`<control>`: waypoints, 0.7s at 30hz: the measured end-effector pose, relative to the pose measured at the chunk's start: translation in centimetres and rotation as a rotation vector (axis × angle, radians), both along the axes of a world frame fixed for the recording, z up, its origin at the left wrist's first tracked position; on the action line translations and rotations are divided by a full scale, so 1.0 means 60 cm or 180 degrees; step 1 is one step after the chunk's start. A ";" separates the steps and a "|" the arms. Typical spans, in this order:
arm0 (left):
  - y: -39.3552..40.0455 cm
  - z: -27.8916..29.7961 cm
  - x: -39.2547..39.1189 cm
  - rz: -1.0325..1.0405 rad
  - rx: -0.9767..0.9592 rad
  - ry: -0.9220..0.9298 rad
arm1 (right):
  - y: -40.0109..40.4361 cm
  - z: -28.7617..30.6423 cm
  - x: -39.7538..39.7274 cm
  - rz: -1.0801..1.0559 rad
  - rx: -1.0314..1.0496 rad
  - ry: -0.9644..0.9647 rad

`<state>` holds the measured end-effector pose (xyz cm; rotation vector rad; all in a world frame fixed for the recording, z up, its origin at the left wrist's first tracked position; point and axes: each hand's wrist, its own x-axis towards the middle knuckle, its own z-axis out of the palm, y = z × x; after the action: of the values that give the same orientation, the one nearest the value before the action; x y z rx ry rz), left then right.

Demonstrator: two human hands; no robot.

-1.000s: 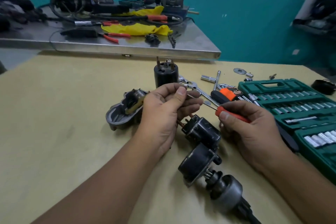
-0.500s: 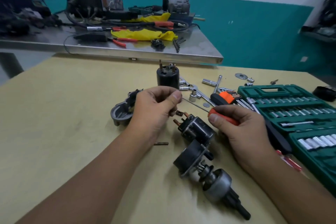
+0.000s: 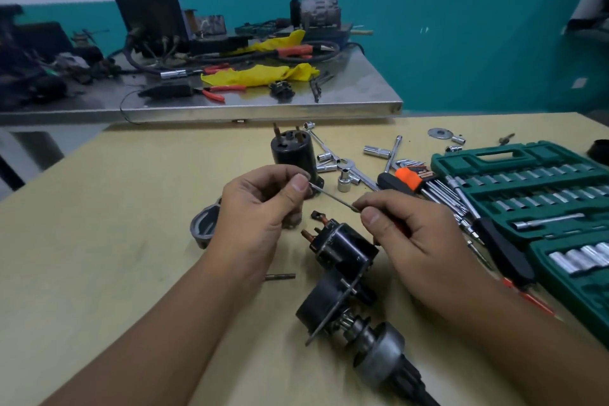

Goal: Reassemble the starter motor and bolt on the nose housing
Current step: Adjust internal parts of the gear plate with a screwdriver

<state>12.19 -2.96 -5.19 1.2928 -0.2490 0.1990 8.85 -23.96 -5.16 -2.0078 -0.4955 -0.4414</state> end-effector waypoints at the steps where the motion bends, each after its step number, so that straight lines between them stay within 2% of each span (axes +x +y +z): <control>1: -0.002 0.002 -0.003 -0.0067 0.0133 -0.0097 | -0.005 0.004 0.000 0.0054 -0.0138 -0.0007; 4: -0.015 0.013 -0.016 -0.0160 0.0642 -0.0511 | -0.024 0.023 0.004 0.0072 -0.0701 -0.0301; 7: -0.027 0.025 -0.028 -0.0246 0.0842 -0.0838 | -0.026 0.036 0.001 0.0190 -0.0828 -0.0627; 13: -0.045 0.039 -0.044 -0.0083 0.0529 -0.0671 | -0.012 0.030 -0.015 -0.0057 -0.0543 -0.0777; 17: -0.052 0.044 -0.052 0.0078 0.0807 -0.0834 | -0.007 0.030 -0.020 -0.0274 -0.0630 -0.1039; 21: -0.064 0.054 -0.063 0.0045 0.0638 -0.0580 | -0.005 0.029 -0.021 -0.0319 -0.0503 -0.1231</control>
<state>8.39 -6.78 -1.98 1.4772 -0.4238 0.3107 7.59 -24.26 -3.43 -2.1116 -0.6857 -0.8860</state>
